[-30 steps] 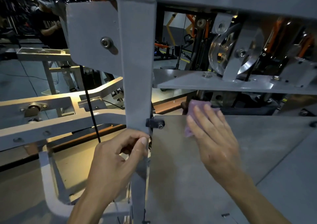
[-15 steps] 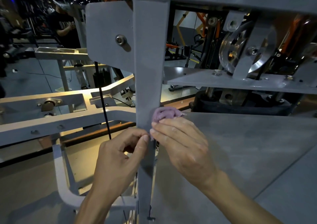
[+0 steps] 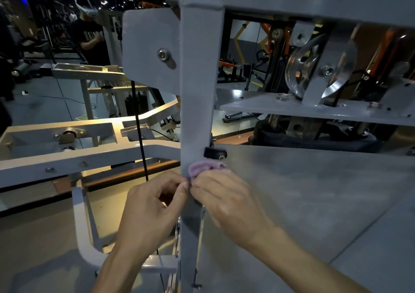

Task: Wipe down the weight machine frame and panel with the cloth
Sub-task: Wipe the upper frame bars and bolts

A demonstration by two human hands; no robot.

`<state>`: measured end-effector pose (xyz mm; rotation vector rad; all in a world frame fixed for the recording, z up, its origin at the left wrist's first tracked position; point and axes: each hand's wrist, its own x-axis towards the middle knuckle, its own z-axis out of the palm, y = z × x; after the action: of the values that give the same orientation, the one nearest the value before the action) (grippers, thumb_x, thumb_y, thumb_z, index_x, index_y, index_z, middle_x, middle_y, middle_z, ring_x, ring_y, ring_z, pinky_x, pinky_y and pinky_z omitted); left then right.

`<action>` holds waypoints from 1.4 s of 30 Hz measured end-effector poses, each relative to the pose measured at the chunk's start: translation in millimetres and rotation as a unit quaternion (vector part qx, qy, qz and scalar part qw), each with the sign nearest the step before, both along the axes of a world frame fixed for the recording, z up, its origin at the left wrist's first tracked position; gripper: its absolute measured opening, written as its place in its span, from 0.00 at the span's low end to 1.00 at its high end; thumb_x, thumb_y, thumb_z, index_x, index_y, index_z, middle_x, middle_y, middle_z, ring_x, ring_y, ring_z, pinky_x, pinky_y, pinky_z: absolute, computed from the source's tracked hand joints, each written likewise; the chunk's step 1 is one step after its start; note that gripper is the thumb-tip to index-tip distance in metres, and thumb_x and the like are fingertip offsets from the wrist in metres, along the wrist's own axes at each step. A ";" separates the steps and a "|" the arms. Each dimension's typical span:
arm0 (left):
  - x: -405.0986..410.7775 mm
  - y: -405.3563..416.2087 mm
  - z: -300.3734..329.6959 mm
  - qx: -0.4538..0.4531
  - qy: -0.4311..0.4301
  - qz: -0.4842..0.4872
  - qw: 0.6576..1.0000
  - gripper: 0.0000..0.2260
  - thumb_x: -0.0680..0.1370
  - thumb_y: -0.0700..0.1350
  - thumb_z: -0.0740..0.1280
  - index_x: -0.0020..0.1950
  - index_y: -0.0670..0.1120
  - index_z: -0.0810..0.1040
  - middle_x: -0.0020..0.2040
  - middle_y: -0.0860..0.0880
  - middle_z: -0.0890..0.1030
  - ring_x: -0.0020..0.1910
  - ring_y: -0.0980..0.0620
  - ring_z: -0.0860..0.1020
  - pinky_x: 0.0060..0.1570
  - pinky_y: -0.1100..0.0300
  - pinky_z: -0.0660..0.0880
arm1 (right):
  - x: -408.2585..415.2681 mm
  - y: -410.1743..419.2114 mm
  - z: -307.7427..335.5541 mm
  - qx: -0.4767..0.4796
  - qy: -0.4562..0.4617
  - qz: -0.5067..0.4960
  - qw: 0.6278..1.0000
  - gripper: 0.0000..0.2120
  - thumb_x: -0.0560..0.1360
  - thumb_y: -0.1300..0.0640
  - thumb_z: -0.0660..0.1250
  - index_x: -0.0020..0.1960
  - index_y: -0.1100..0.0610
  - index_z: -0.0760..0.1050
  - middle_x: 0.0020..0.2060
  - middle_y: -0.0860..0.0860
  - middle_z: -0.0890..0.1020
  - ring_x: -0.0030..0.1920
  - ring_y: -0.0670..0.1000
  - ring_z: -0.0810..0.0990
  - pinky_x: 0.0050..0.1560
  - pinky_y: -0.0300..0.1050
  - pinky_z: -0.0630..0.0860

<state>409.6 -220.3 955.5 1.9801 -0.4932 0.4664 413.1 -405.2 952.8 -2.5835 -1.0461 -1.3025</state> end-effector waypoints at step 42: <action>-7.7 -158.2 2.9 -0.046 0.025 -0.065 0.996 0.03 0.80 0.54 0.68 0.49 0.59 0.82 0.40 0.56 0.85 0.41 0.55 0.85 0.45 0.49 0.83 | -53.3 -169.1 -19.0 0.317 -0.011 -0.156 0.936 0.10 0.83 0.58 0.64 0.53 0.61 0.83 0.53 0.54 0.82 0.54 0.53 0.79 0.61 0.37 0.73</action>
<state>401.9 -378.4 958.4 1.8535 -0.5561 0.3514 359.8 -574.2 933.8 -2.2691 -0.1475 -1.4271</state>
